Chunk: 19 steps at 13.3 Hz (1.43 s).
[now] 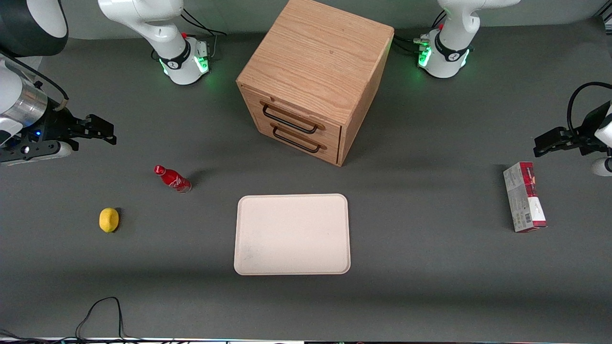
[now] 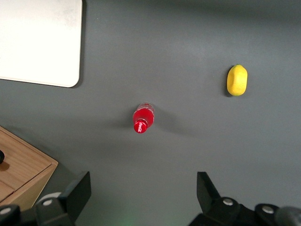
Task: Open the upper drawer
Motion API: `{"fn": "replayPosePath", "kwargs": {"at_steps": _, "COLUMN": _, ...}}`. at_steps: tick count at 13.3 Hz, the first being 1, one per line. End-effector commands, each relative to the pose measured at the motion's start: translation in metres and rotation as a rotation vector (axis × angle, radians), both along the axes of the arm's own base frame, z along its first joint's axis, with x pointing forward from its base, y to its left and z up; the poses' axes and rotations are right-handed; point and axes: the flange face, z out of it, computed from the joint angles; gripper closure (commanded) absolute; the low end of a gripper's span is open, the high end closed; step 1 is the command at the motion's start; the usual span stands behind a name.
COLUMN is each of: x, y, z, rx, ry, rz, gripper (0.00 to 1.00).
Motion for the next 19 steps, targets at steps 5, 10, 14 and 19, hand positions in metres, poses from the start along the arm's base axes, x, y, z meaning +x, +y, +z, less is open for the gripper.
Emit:
{"fn": "replayPosePath", "kwargs": {"at_steps": 5, "x": -0.001, "y": -0.001, "z": 0.008, "rx": -0.011, "ry": -0.014, "rz": -0.027, "gripper": 0.00}}
{"fn": "replayPosePath", "kwargs": {"at_steps": 10, "x": 0.008, "y": 0.003, "z": 0.017, "rx": -0.005, "ry": -0.031, "rz": -0.010, "gripper": 0.00}}
{"fn": "replayPosePath", "kwargs": {"at_steps": 14, "x": 0.017, "y": 0.014, "z": 0.015, "rx": 0.014, "ry": -0.030, "rz": 0.005, "gripper": 0.00}}
{"fn": "replayPosePath", "kwargs": {"at_steps": 19, "x": 0.020, "y": 0.080, "z": 0.002, "rx": 0.086, "ry": -0.002, "rz": 0.104, "gripper": 0.00}}
